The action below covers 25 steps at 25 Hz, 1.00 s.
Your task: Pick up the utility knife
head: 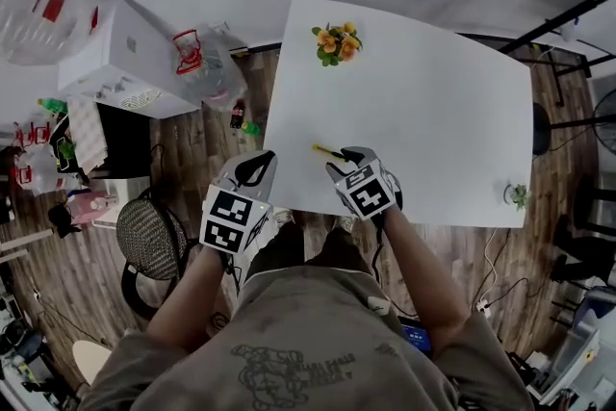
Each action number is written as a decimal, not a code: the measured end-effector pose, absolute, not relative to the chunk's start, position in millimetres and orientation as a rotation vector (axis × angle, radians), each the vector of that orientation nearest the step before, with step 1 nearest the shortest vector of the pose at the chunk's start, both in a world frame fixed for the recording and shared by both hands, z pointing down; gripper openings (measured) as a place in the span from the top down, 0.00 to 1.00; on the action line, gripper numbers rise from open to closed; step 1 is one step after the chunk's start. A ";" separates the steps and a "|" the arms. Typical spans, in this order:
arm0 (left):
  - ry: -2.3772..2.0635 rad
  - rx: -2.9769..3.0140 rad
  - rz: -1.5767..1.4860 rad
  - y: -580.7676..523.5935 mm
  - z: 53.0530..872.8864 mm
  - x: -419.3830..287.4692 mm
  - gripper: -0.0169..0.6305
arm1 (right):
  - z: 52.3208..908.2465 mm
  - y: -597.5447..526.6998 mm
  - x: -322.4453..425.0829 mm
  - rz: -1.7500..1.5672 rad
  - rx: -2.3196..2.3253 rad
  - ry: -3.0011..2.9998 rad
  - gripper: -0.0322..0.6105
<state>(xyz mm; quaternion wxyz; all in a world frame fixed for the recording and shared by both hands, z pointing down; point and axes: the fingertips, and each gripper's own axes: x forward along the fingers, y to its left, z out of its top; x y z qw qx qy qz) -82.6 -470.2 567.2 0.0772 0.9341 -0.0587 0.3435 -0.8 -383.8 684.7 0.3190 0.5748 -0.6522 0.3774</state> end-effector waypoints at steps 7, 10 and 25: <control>-0.178 2.733 1.145 -464.8 607.7 -101.1 0.97 | 720.7 -384.5 7.5 0.969 1.442 -1.646 0.64; -0.179 2.709 1.169 -459.1 618.9 -107.4 0.97 | 731.1 -382.7 8.3 0.950 1.396 -1.627 0.64; -0.220 2.681 1.193 -453.2 630.2 -126.9 0.97 | 732.0 -380.6 12.8 1.036 1.443 -1.646 0.81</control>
